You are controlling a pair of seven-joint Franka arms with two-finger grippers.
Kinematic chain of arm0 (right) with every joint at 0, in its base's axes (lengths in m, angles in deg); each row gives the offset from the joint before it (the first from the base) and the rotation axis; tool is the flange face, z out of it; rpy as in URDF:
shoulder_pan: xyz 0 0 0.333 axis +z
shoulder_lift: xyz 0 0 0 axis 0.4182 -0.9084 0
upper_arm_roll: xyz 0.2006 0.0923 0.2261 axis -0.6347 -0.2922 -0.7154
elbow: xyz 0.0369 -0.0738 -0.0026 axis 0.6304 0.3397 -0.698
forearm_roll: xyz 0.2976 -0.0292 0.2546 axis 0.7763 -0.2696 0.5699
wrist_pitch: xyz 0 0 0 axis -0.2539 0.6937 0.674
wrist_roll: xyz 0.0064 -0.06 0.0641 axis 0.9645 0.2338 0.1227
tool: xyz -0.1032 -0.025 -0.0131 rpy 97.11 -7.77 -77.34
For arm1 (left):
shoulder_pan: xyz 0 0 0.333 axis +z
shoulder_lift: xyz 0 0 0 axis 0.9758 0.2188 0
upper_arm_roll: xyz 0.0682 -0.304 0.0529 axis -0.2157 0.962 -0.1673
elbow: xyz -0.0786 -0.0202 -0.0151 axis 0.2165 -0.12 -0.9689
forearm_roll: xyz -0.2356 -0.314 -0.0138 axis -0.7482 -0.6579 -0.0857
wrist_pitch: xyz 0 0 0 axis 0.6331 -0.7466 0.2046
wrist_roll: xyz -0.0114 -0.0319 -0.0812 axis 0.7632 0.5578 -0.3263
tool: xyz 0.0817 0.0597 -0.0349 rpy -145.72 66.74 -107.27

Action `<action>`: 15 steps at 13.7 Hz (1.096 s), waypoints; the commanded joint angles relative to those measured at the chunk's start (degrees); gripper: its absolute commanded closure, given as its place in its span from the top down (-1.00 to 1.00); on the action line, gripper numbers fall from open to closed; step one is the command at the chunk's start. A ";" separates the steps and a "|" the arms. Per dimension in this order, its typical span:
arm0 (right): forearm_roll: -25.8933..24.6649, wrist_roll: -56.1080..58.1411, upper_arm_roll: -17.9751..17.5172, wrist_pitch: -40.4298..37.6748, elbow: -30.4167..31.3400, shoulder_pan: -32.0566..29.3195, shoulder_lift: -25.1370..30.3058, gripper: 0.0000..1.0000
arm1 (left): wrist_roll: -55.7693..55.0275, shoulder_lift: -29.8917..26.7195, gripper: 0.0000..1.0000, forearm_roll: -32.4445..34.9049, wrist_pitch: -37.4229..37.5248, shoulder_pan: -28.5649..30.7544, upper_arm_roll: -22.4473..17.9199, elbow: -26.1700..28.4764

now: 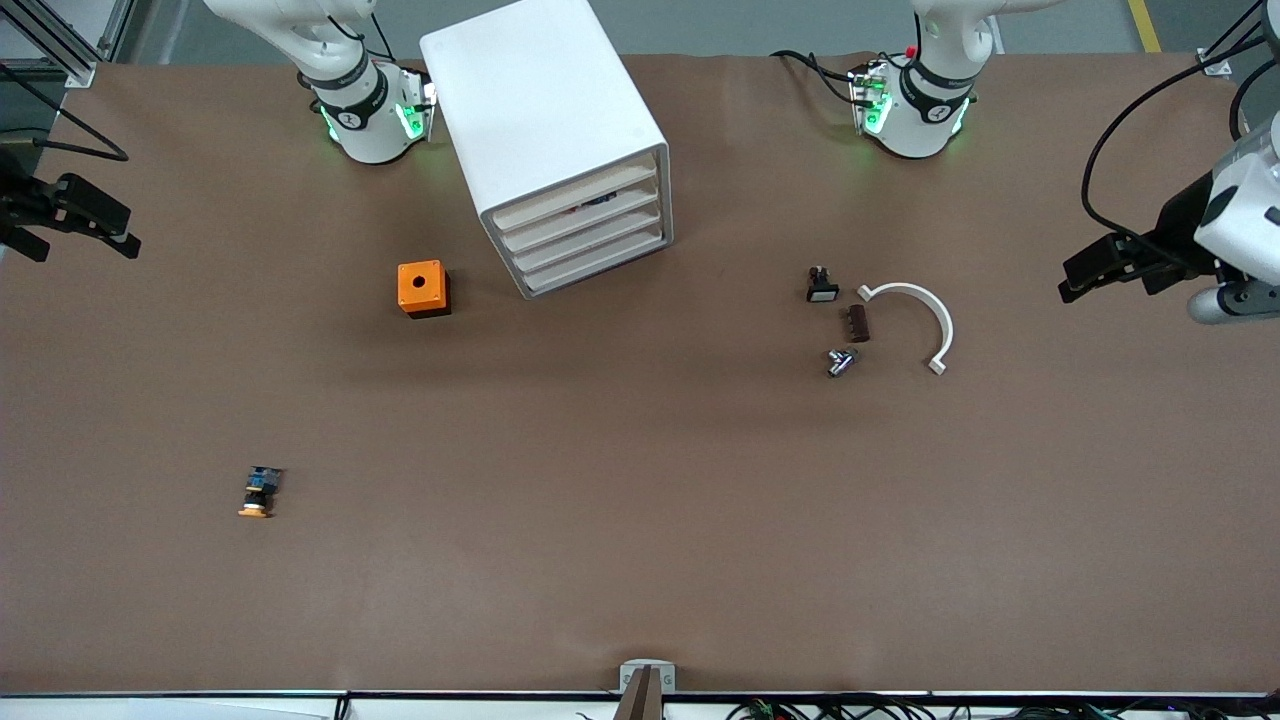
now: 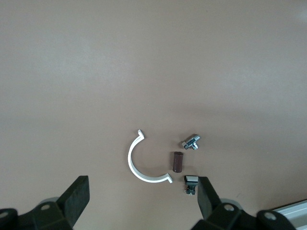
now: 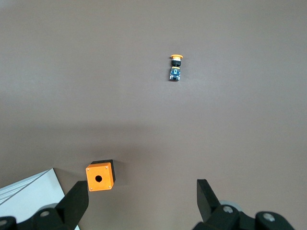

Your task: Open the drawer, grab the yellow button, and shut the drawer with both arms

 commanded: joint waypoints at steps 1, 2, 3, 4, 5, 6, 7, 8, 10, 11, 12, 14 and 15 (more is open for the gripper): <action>-0.80 0.56 0.02 0.64 1.70 0.23 1.70 1.00 | 0.07 1.40 0.99 1.04 0.67 0.41 0.06 -3.07; -0.80 0.47 0.02 0.64 1.70 0.14 1.70 1.00 | 0.16 1.49 0.99 0.96 0.67 0.41 0.06 -3.07; -0.71 0.47 0.02 0.46 1.70 0.14 1.70 1.00 | 0.07 1.49 0.99 0.96 0.67 0.24 -0.03 -3.07; -0.45 0.12 0.02 0.20 1.70 0.14 1.70 1.00 | 0.07 1.49 0.99 0.96 0.67 0.24 0.06 -3.07; -0.18 -0.23 0.02 0.02 1.79 0.14 1.70 1.00 | 0.16 1.49 0.99 0.87 0.67 0.41 -0.03 -3.07; -0.09 -0.32 0.02 -0.15 1.79 0.14 1.70 1.00 | 0.16 1.49 0.99 0.96 0.67 0.33 -0.03 -3.07; -0.09 -0.41 0.02 -0.24 1.79 0.14 1.70 1.00 | 0.07 1.58 0.99 0.96 0.67 -0.37 -0.20 -3.07; -0.01 -0.41 0.02 -0.50 1.79 0.06 1.79 1.00 | 0.16 1.58 0.99 1.04 0.67 -0.55 -0.20 -3.07; 0.35 -0.59 0.28 -0.68 1.79 -0.21 1.88 1.00 | 0.16 1.58 0.99 1.13 0.67 -0.99 -0.20 -3.07; 0.35 -0.59 0.28 -0.94 1.79 -0.12 1.96 1.00 | 0.07 1.58 0.99 1.13 0.67 -1.86 -0.90 -3.15; 0.43 -0.76 0.28 -1.03 1.79 -0.12 2.14 1.00 | 0.07 1.58 0.99 1.13 0.67 -3.44 -2.82 -3.15; 0.43 -2.34 0.20 -1.12 1.79 -0.12 2.23 1.00 | 0.16 1.58 0.99 0.96 0.67 -6.08 -6.26 -3.15; 0.35 -2.43 0.19 -1.29 1.79 -0.03 2.31 1.00 | 0.16 1.58 0.99 0.96 0.67 -6.00 -6.27 -3.15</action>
